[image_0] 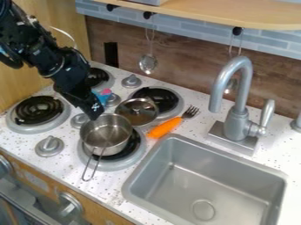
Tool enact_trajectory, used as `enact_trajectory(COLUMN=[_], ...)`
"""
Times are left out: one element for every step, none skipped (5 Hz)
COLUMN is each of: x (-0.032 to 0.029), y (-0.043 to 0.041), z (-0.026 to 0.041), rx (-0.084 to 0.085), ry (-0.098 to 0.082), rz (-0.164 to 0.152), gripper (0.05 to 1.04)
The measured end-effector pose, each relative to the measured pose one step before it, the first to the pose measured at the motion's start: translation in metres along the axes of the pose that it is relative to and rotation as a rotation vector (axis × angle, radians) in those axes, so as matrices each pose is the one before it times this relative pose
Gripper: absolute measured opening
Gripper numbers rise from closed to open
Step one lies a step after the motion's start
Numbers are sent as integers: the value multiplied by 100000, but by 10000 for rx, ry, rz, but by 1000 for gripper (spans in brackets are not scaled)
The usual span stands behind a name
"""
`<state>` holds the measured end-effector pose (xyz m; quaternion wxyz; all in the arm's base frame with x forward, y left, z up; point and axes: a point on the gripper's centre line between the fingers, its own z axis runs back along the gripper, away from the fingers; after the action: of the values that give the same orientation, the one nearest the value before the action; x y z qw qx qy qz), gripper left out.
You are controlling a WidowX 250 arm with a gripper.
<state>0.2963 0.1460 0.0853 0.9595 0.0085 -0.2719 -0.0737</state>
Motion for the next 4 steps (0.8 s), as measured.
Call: enact_trajectory(x=[-439, 1682, 2636, 2450], y=[-421, 410, -440, -1498], z=[-760, -785, -58, -1339], rx=[-220, -46, 8, 370], ry=[221, 244, 1, 423], rz=[107, 330, 184, -116], gripper=[1010, 1010, 1010, 1010])
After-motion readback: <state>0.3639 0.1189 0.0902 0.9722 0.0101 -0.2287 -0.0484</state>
